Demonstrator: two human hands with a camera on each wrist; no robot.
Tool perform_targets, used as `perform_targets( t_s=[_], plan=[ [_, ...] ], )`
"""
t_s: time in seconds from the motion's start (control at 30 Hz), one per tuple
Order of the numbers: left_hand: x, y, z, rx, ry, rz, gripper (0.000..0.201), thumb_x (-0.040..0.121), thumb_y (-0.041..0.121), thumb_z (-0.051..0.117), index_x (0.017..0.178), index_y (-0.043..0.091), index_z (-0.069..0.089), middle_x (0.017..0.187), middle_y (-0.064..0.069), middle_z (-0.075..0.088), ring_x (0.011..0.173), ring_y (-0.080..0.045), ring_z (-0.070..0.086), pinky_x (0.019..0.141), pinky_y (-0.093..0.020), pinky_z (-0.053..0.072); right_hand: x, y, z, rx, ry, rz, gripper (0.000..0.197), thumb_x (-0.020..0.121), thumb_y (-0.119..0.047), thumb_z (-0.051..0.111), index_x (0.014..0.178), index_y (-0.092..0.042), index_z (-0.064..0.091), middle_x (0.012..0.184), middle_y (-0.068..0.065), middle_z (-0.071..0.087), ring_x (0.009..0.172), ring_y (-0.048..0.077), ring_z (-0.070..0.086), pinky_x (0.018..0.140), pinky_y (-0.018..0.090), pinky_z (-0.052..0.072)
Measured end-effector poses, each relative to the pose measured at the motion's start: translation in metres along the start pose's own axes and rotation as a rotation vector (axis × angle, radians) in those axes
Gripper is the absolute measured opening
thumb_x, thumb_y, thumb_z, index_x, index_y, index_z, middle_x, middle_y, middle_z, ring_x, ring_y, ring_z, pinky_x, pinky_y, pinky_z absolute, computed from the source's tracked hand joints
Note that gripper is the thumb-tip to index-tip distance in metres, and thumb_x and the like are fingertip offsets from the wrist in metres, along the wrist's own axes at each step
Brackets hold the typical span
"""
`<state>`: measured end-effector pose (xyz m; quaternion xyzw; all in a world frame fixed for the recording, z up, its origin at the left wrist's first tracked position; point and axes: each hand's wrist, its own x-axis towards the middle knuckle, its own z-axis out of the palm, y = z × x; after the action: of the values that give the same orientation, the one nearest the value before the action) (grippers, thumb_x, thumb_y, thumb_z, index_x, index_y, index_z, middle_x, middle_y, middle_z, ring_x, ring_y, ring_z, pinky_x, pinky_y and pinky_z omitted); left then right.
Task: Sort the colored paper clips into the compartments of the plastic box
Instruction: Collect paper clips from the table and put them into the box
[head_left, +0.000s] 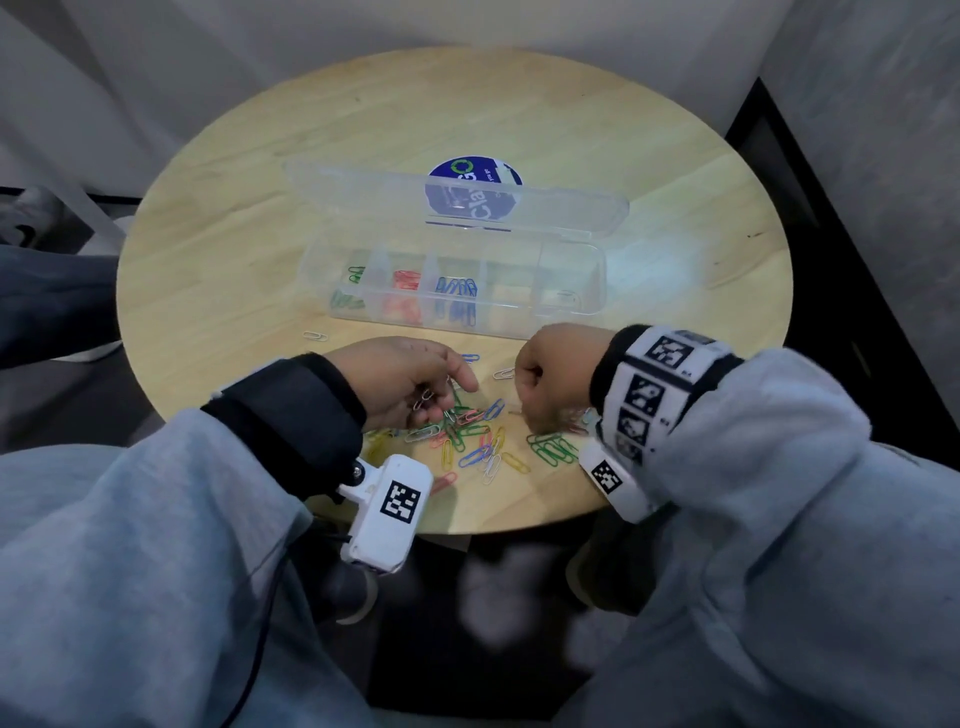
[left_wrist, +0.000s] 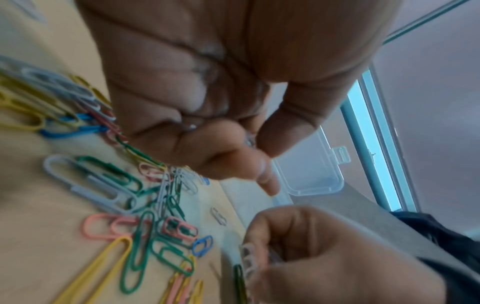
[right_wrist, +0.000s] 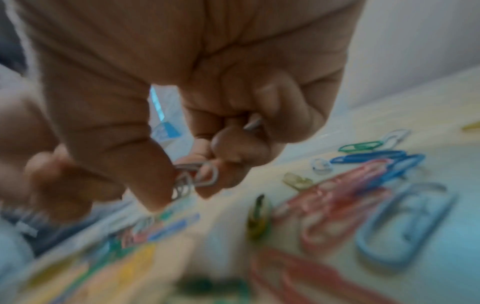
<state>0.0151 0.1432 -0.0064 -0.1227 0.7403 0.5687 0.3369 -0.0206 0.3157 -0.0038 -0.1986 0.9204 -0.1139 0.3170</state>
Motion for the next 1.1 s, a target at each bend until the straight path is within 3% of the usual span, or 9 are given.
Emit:
perform_targets(
  t_s=[0.07, 0.13, 0.27, 0.43, 0.57, 0.77, 0.9, 1.03, 1.1],
  plan=[
    [0.001, 0.002, 0.006, 0.14, 0.025, -0.002, 0.028, 0.086, 0.0, 0.04, 0.068, 0.012, 0.058, 0.054, -0.003, 0.049, 0.038, -0.009, 0.041, 0.038, -0.014, 0.032, -0.008, 0.006, -0.012, 0.109, 0.069, -0.02, 0.02, 0.073, -0.017, 0.072, 0.059, -0.022, 0.058, 0.055, -0.009, 0.054, 0.051, 0.005, 0.046, 0.052, 0.019, 0.039],
    [0.001, 0.002, 0.014, 0.437, 0.052, 0.034, 0.013, 0.079, 0.018, 0.057, 0.066, 0.018, 0.059, 0.062, 0.0, 0.052, 0.049, -0.011, 0.043, 0.049, -0.019, 0.036, -0.015, 0.014, -0.02, 0.269, 0.113, -0.026, 0.024, 0.074, -0.015, 0.074, 0.058, -0.021, 0.056, 0.053, -0.009, 0.055, 0.045, 0.004, 0.045, 0.05, 0.017, 0.038],
    [-0.005, -0.002, 0.037, 0.956, 0.092, 0.13, 0.02, 0.075, 0.037, 0.066, 0.069, 0.021, 0.055, 0.067, 0.007, 0.055, 0.067, -0.015, 0.053, 0.067, -0.027, 0.043, -0.024, 0.03, -0.023, 0.614, 0.114, -0.05, 0.027, 0.076, 0.0, 0.07, 0.059, -0.015, 0.054, 0.049, -0.006, 0.058, 0.04, 0.0, 0.048, 0.047, 0.014, 0.041],
    [-0.006, -0.008, 0.051, 1.142, 0.132, 0.122, 0.024, 0.071, 0.041, 0.068, 0.079, 0.025, 0.053, 0.059, 0.009, 0.048, 0.054, -0.007, 0.045, 0.056, -0.024, 0.034, -0.023, 0.036, -0.014, 0.982, 0.084, -0.032, 0.028, 0.08, 0.015, 0.054, 0.077, -0.013, 0.06, 0.046, -0.003, 0.055, 0.043, 0.009, 0.045, 0.043, 0.017, 0.037],
    [-0.007, -0.009, 0.048, 1.215, 0.175, 0.09, 0.026, 0.07, 0.041, 0.068, 0.077, 0.025, 0.049, 0.065, 0.008, 0.049, 0.069, -0.016, 0.051, 0.051, -0.023, 0.029, -0.025, 0.032, -0.013, 1.136, 0.027, 0.019, 0.028, 0.088, 0.011, 0.04, 0.08, -0.005, 0.062, 0.056, 0.007, 0.047, 0.042, 0.012, 0.043, 0.037, 0.015, 0.037],
    [-0.005, -0.011, 0.042, 1.183, 0.223, 0.106, 0.017, 0.071, 0.033, 0.064, 0.08, 0.026, 0.051, 0.076, 0.007, 0.055, 0.077, -0.018, 0.052, 0.058, -0.024, 0.035, -0.028, 0.035, -0.019, 1.175, 0.057, 0.151, 0.029, 0.091, -0.005, 0.034, 0.069, -0.006, 0.052, 0.061, 0.005, 0.041, 0.046, 0.013, 0.046, 0.037, 0.015, 0.037],
    [-0.005, -0.013, 0.045, 1.17, 0.223, 0.171, 0.014, 0.073, 0.03, 0.062, 0.079, 0.027, 0.05, 0.068, 0.009, 0.046, 0.075, -0.018, 0.049, 0.061, -0.025, 0.034, -0.032, 0.036, -0.019, 1.169, 0.057, 0.213, 0.025, 0.092, -0.01, 0.037, 0.07, -0.008, 0.048, 0.065, 0.006, 0.045, 0.054, 0.017, 0.047, 0.036, 0.014, 0.038],
    [-0.002, -0.014, 0.045, 1.191, 0.217, 0.201, 0.013, 0.075, 0.03, 0.063, 0.078, 0.027, 0.05, 0.067, 0.01, 0.044, 0.077, -0.017, 0.048, 0.065, -0.025, 0.036, -0.036, 0.04, -0.022, 0.97, 0.107, 0.245, 0.024, 0.091, -0.005, 0.046, 0.068, -0.01, 0.046, 0.064, 0.007, 0.047, 0.053, 0.017, 0.047, 0.036, 0.016, 0.038],
    [0.001, -0.014, 0.044, 1.203, 0.223, 0.188, 0.013, 0.075, 0.03, 0.063, 0.077, 0.027, 0.051, 0.07, 0.009, 0.048, 0.079, -0.017, 0.05, 0.065, -0.025, 0.037, -0.039, 0.045, -0.023, 0.719, 0.123, 0.255, 0.027, 0.087, -0.005, 0.056, 0.063, -0.013, 0.044, 0.06, 0.005, 0.045, 0.051, 0.017, 0.043, 0.042, 0.02, 0.035]
  ],
)
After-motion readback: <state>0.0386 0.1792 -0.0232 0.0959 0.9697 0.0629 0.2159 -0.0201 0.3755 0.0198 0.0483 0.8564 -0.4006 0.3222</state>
